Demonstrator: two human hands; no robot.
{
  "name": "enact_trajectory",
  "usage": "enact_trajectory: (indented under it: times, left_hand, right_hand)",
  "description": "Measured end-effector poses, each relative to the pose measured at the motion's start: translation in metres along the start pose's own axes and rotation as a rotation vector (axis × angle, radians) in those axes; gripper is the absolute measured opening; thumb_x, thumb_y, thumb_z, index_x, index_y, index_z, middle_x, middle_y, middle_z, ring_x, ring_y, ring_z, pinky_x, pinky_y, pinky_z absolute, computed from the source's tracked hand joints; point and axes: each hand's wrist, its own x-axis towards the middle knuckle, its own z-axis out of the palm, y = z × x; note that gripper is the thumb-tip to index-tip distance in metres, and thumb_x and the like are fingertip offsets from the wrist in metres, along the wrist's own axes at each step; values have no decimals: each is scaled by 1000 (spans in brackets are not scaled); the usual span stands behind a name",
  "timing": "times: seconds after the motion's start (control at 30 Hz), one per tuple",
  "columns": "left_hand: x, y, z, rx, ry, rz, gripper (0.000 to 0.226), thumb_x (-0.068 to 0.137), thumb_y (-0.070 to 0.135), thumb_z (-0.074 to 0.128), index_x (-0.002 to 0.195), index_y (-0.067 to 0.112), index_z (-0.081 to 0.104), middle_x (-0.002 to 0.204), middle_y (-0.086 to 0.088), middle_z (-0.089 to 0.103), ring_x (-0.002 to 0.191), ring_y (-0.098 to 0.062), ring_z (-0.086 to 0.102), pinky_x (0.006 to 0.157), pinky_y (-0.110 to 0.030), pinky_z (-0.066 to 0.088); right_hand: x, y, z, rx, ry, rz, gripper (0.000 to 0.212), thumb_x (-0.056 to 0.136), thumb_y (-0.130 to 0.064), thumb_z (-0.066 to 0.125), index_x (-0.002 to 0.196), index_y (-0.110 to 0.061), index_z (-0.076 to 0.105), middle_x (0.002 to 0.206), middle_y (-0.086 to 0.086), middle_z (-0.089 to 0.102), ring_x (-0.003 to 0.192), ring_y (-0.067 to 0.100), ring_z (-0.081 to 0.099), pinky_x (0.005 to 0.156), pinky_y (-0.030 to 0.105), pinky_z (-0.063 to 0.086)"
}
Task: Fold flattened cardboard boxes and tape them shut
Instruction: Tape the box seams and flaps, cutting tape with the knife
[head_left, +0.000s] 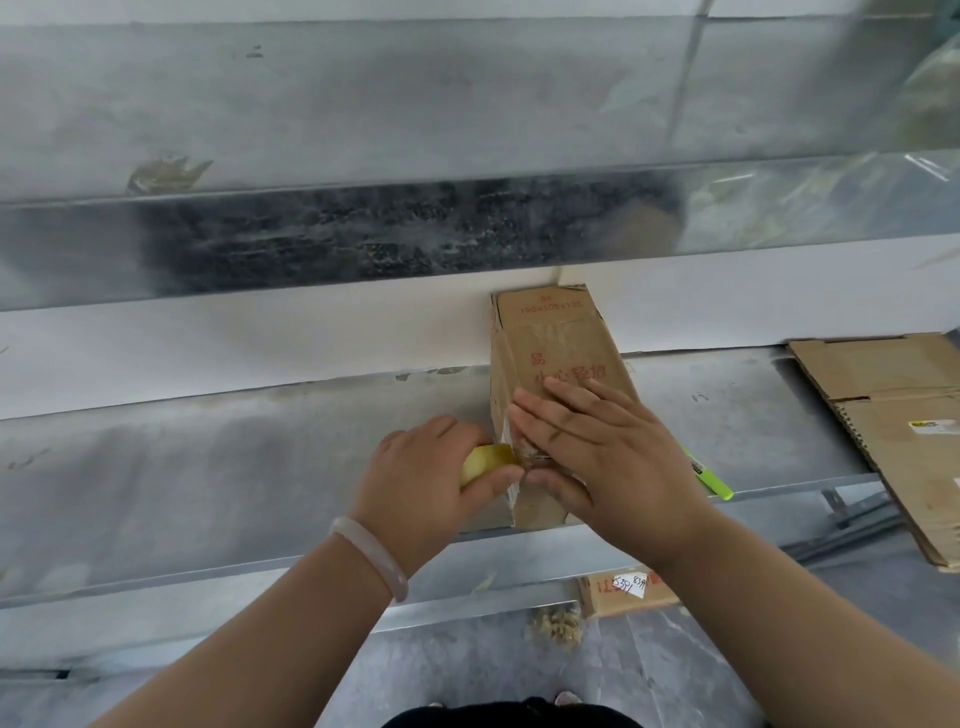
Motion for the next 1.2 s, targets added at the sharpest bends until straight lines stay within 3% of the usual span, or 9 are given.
enact_trajectory:
  times: [0.1, 0.17, 0.27, 0.4, 0.53, 0.67, 0.8, 0.97, 1.2]
  left_hand:
    - [-5, -13, -8, -168, -18, 122, 55, 89, 70, 31, 122, 30, 51, 103, 7, 67, 85, -11, 61, 75, -27, 46]
    - [-8, -21, -12, -269, -3, 157, 49, 90, 67, 34, 125, 35, 47, 104, 12, 64, 88, -3, 56, 74, -23, 46]
    - [-8, -24, -16, -243, 3, 217, 46, 90, 67, 34, 123, 38, 48, 93, 20, 55, 81, 4, 49, 67, -20, 45]
    - [-3, -26, -19, -169, 1, 149, 60, 83, 78, 28, 121, 35, 41, 90, 4, 68, 73, -17, 65, 61, -32, 53]
    - [-7, -31, -13, -70, 50, 181, 65, 84, 79, 23, 110, 23, 42, 76, 2, 66, 53, -18, 62, 44, -29, 49]
    - [-7, -33, -8, -79, 52, 225, 59, 86, 76, 25, 108, 25, 44, 93, 3, 67, 64, -17, 65, 46, -31, 51]
    - [-10, -37, -7, -192, 54, 254, 45, 88, 67, 41, 108, 28, 49, 104, 8, 60, 79, -11, 62, 56, -26, 53]
    - [-14, -34, -5, -220, 96, 201, 41, 90, 67, 38, 104, 33, 55, 100, 14, 60, 82, -5, 58, 60, -21, 50]
    - [-16, -29, 2, -194, 150, 149, 42, 87, 62, 48, 100, 30, 72, 98, 13, 64, 76, -7, 63, 58, -27, 55]
  right_hand:
    - [-2, 3, -1, 2, 9, -6, 52, 96, -49, 51, 140, -23, 54, 145, -7, 51, 137, 16, 46, 108, 45, 42]
    - [-2, 3, -1, -4, 15, -5, 52, 95, -49, 54, 140, -23, 54, 145, -8, 51, 137, 15, 45, 109, 43, 41]
    - [-2, 1, 1, -11, 39, -4, 50, 97, -49, 52, 139, -23, 56, 144, -8, 52, 135, 15, 47, 109, 42, 41]
    - [-2, -1, 1, -18, 71, 2, 48, 98, -49, 50, 138, -23, 57, 142, -7, 54, 134, 15, 49, 108, 42, 43]
    - [-4, -4, 1, -25, 67, 6, 49, 96, -49, 53, 137, -23, 57, 142, -8, 54, 134, 14, 49, 109, 41, 41]
    - [-4, -5, -2, -5, 50, 23, 50, 98, -54, 45, 137, -26, 56, 142, -9, 53, 135, 14, 47, 111, 39, 39]
    - [-4, -5, 0, 33, 88, 24, 40, 102, -49, 40, 133, -31, 59, 140, -10, 56, 134, 14, 48, 109, 40, 41]
    - [-4, -6, 4, 10, 148, 17, 30, 98, -45, 53, 124, -37, 66, 135, -9, 60, 129, 17, 55, 99, 47, 47]
    - [-3, -11, 3, -2, 174, 37, 26, 94, -42, 61, 118, -38, 70, 132, -9, 63, 126, 17, 57, 99, 48, 46]
